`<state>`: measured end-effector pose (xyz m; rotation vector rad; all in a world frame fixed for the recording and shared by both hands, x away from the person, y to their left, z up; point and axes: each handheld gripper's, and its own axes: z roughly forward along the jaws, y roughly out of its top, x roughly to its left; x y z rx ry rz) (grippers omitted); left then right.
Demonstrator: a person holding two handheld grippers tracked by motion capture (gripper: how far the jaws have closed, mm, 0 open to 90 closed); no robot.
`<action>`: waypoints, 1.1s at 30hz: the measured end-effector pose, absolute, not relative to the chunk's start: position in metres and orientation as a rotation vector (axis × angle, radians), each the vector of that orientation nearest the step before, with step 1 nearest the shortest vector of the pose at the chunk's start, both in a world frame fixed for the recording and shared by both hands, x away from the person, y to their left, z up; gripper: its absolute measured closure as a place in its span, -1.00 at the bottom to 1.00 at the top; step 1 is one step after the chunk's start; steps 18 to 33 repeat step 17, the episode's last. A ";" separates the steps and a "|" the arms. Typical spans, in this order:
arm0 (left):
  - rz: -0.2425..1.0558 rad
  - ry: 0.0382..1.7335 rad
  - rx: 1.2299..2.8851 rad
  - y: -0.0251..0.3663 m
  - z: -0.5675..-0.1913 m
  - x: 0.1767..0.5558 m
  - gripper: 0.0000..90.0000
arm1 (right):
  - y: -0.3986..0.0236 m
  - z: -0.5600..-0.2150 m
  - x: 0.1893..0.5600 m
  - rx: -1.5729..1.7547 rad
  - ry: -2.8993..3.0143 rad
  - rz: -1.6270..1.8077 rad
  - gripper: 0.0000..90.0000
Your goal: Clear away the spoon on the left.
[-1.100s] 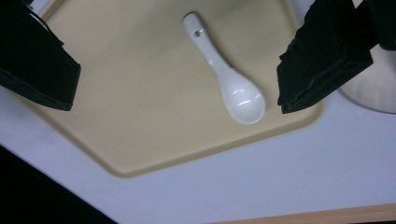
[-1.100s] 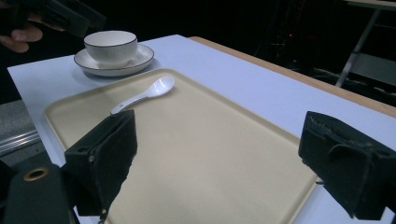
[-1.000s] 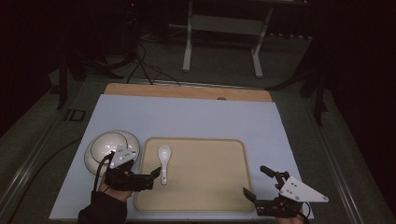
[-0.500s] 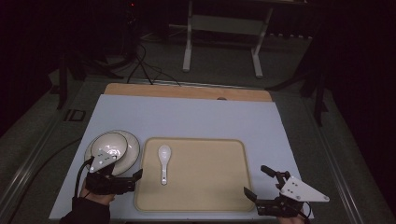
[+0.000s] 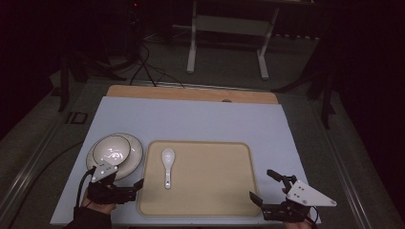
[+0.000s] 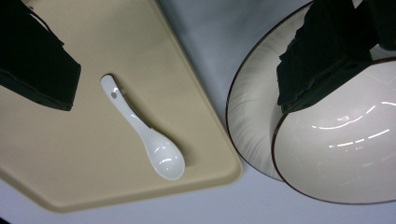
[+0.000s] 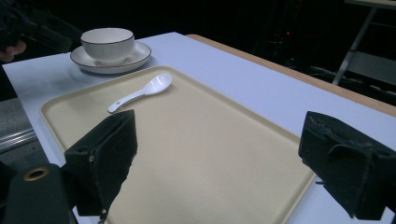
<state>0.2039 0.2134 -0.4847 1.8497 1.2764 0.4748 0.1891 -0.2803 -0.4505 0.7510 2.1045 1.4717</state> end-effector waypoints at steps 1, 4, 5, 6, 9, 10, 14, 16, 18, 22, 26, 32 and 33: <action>0.476 1.280 1.854 0.213 -0.487 0.204 -0.99 | -0.281 -0.450 0.189 0.751 2.103 1.474 -0.74; 0.476 1.285 1.855 0.212 -0.488 0.204 -0.99 | -0.281 -0.451 0.189 0.757 2.104 1.475 -0.74; 0.481 1.286 1.856 0.212 -0.489 0.204 -0.99 | -0.281 -0.451 0.190 0.759 2.106 1.475 -0.74; 0.485 1.288 1.855 0.213 -0.489 0.205 -1.00 | -0.281 -0.451 0.190 0.758 2.110 1.473 -0.74; 0.483 1.288 1.852 0.213 -0.489 0.205 -1.00 | -0.282 -0.452 0.190 0.762 2.114 1.476 -0.74; 0.471 1.299 1.839 0.216 -0.489 0.205 -0.99 | -0.282 -0.452 0.191 0.766 2.115 1.481 -0.74; 0.477 1.299 1.834 0.216 -0.490 0.205 -0.99 | -0.283 -0.452 0.191 0.771 2.118 1.480 -0.74; 0.466 1.301 1.841 0.216 -0.491 0.206 -0.99 | -0.283 -0.452 0.191 0.769 2.119 1.482 -0.74; 0.461 1.300 1.846 0.216 -0.491 0.206 -0.99 | -0.282 -0.452 0.191 0.768 2.120 1.482 -0.74; 0.461 1.300 1.846 0.216 -0.491 0.206 -0.99 | -0.282 -0.452 0.191 0.768 2.120 1.482 -0.74; 0.461 1.300 1.846 0.216 -0.491 0.206 -0.99 | -0.282 -0.452 0.191 0.768 2.120 1.482 -0.74; 0.461 1.300 1.846 0.216 -0.491 0.206 -0.99 | -0.282 -0.452 0.191 0.768 2.120 1.482 -0.74; 0.461 1.300 1.846 0.216 -0.491 0.206 -0.99 | -0.282 -0.452 0.191 0.768 2.120 1.482 -0.74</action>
